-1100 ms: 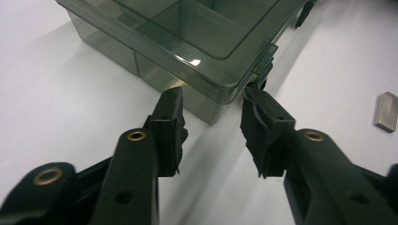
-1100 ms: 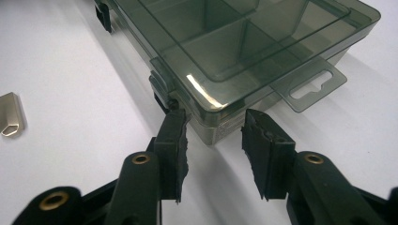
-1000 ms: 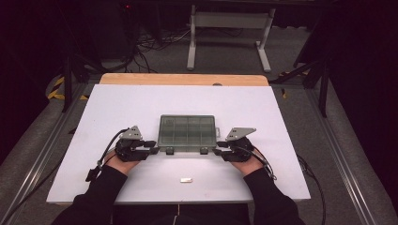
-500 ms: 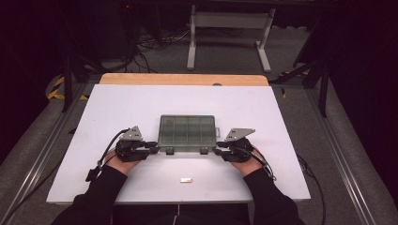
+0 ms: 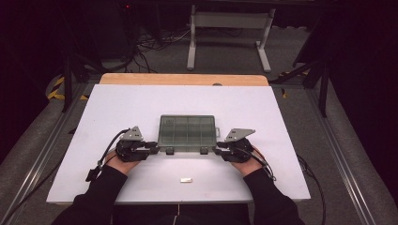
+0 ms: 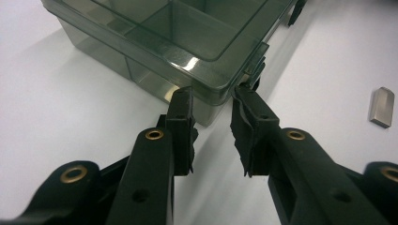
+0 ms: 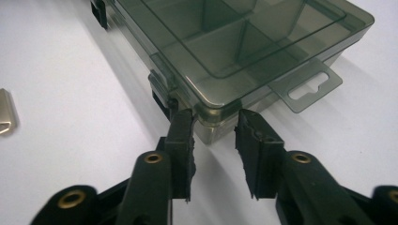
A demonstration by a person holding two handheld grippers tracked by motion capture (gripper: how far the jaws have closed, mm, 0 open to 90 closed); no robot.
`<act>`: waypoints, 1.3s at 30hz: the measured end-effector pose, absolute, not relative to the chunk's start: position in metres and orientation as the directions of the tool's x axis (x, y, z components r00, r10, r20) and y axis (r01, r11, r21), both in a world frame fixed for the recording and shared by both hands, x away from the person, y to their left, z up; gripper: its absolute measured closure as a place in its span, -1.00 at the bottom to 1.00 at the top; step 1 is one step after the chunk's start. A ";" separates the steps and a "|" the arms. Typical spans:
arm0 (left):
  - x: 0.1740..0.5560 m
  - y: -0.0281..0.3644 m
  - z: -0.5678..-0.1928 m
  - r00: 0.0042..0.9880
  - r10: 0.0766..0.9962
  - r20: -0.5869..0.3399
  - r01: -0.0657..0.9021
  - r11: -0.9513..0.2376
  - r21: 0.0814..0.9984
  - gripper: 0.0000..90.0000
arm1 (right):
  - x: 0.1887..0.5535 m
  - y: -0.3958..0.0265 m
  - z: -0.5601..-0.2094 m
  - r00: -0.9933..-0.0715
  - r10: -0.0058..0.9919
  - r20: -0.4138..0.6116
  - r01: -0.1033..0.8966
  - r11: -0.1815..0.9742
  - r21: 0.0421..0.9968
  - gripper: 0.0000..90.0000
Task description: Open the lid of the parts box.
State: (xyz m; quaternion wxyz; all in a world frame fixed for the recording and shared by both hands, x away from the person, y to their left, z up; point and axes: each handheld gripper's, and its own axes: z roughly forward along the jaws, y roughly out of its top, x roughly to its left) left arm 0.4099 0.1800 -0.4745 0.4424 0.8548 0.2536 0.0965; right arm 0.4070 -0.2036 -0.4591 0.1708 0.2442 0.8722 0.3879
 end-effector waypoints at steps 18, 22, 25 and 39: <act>0.409 0.180 -0.474 0.853 0.520 -0.042 0.338 -0.489 0.804 0.54 | 0.406 -0.204 -0.458 -0.820 0.562 -0.102 0.294 0.568 0.769 0.54; 0.409 0.180 -0.474 0.853 0.520 -0.039 0.336 -0.491 0.804 0.54 | 0.406 -0.204 -0.458 -0.820 0.564 -0.096 0.297 0.563 0.771 0.54; 0.409 0.179 -0.475 0.854 0.519 -0.035 0.332 -0.492 0.805 0.53 | 0.406 -0.205 -0.458 -0.821 0.564 -0.089 0.297 0.556 0.776 0.54; 0.409 0.179 -0.475 0.852 0.523 -0.023 0.326 -0.495 0.806 0.53 | 0.404 -0.206 -0.454 -0.818 0.570 -0.078 0.285 0.520 0.805 0.56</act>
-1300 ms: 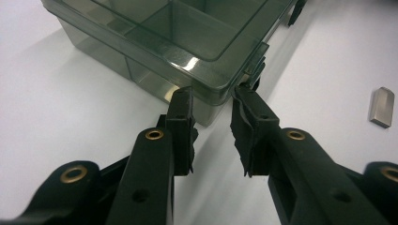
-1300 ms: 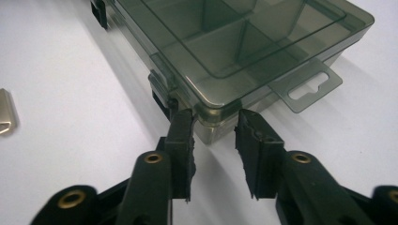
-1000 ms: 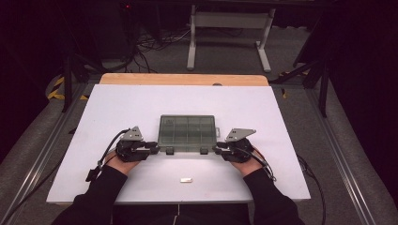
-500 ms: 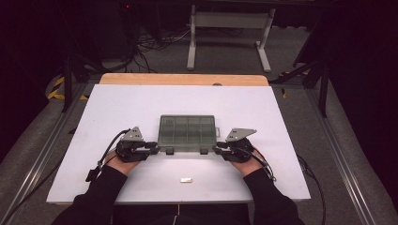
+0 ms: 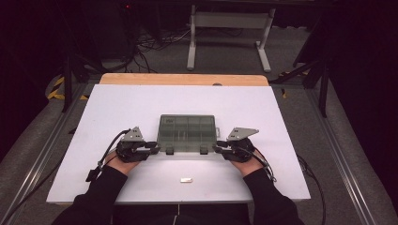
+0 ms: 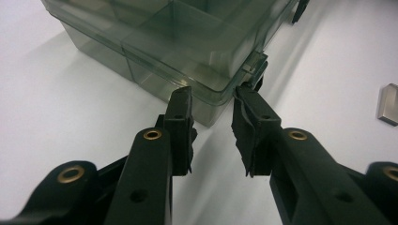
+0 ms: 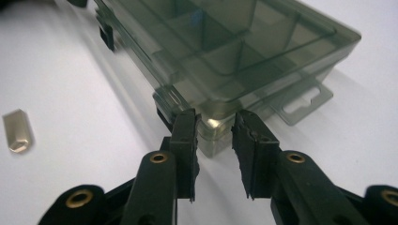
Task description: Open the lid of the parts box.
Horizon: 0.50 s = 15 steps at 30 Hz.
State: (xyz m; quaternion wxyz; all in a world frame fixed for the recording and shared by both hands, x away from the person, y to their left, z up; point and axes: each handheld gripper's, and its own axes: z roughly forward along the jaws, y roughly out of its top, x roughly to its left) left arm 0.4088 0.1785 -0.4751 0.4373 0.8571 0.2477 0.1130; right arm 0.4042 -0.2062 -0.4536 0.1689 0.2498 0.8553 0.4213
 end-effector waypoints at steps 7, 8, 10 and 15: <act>0.408 0.182 -0.473 0.848 0.530 -0.029 0.329 -0.482 0.812 0.56 | 0.403 -0.207 -0.448 -0.812 0.578 -0.087 0.270 0.503 0.821 0.58; 0.407 0.183 -0.472 0.847 0.531 -0.032 0.331 -0.479 0.813 0.57 | 0.403 -0.207 -0.448 -0.811 0.578 -0.089 0.267 0.502 0.823 0.58; 0.405 0.185 -0.470 0.848 0.529 -0.037 0.329 -0.471 0.818 0.64 | 0.403 -0.207 -0.447 -0.810 0.579 -0.090 0.265 0.499 0.825 0.58; 0.403 0.187 -0.466 0.845 0.531 -0.066 0.336 -0.431 0.838 1.00 | 0.403 -0.208 -0.446 -0.810 0.580 -0.089 0.262 0.493 0.830 0.58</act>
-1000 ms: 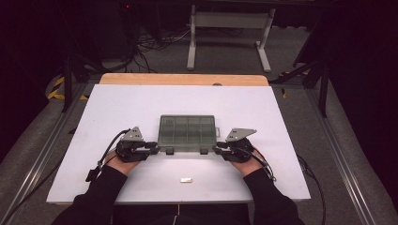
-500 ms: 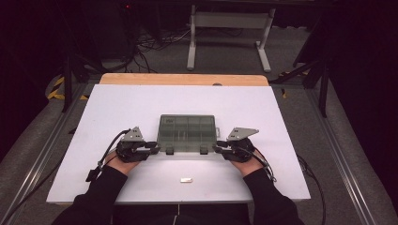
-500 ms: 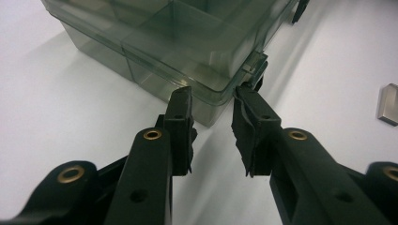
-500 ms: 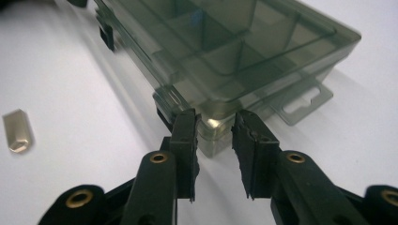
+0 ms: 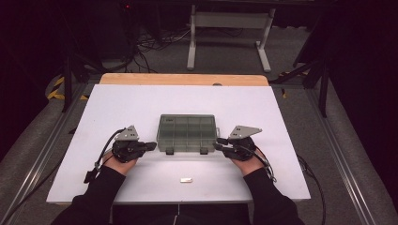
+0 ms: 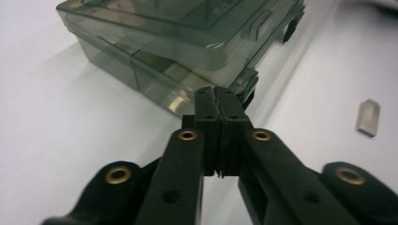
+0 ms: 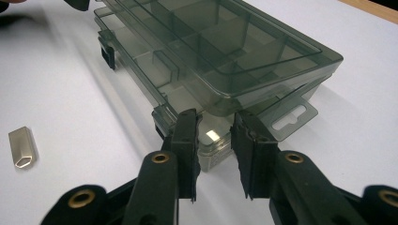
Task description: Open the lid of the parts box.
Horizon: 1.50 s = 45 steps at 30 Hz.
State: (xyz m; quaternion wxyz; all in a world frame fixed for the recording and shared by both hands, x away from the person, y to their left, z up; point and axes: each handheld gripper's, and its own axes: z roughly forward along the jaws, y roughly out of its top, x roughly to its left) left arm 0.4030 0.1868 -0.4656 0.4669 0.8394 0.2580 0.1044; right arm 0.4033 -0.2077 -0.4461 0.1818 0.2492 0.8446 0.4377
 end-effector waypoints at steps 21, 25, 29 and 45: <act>0.400 0.179 -0.466 0.821 0.559 -0.121 0.364 -0.348 0.864 1.00 | 0.404 -0.208 -0.446 -0.809 0.581 -0.088 0.264 0.493 0.829 0.54; 0.400 0.179 -0.466 0.817 0.562 -0.130 0.370 -0.336 0.866 1.00 | 0.406 -0.208 -0.447 -0.811 0.581 -0.073 0.276 0.489 0.827 0.31; 0.400 0.179 -0.466 0.814 0.566 -0.131 0.372 -0.335 0.866 1.00 | 0.412 -0.207 -0.446 -0.806 0.587 -0.073 0.288 0.497 0.819 -0.04; 0.399 0.179 -0.465 0.813 0.569 -0.124 0.365 -0.331 0.870 1.00 | 0.428 -0.199 -0.436 -0.817 0.566 -0.106 0.280 0.551 0.786 -0.25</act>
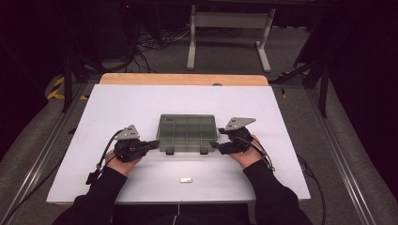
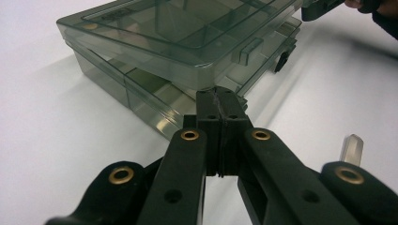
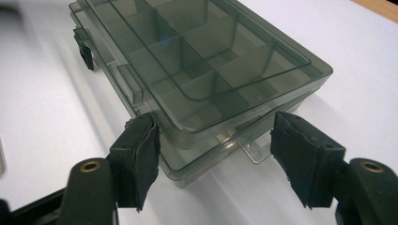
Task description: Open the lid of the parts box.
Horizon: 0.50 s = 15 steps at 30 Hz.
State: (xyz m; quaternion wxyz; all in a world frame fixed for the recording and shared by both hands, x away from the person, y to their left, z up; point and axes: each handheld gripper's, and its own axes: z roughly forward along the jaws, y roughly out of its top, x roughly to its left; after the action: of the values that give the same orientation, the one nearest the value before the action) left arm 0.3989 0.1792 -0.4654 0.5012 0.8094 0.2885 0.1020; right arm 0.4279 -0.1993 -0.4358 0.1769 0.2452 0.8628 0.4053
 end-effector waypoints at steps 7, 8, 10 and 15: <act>0.399 0.180 -0.465 0.815 0.566 -0.120 0.360 -0.333 0.872 1.00 | 0.429 -0.199 -0.432 -0.816 0.565 -0.121 0.266 0.554 0.789 -0.26; 0.398 0.180 -0.465 0.815 0.567 -0.119 0.359 -0.333 0.872 1.00 | 0.429 -0.199 -0.431 -0.817 0.564 -0.125 0.263 0.556 0.788 -0.26; 0.398 0.180 -0.465 0.814 0.569 -0.117 0.358 -0.332 0.873 0.99 | 0.429 -0.199 -0.427 -0.817 0.561 -0.136 0.254 0.560 0.789 -0.27; 0.397 0.183 -0.465 0.813 0.570 -0.116 0.354 -0.327 0.876 0.85 | 0.434 -0.200 -0.417 -0.824 0.548 -0.140 0.239 0.561 0.793 -0.27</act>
State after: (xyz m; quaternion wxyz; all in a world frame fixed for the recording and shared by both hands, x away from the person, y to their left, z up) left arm 0.3969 0.1830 -0.4647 0.5047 0.8074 0.2862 0.1073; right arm 0.4336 -0.1996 -0.4168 0.1891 0.2280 0.8629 0.4094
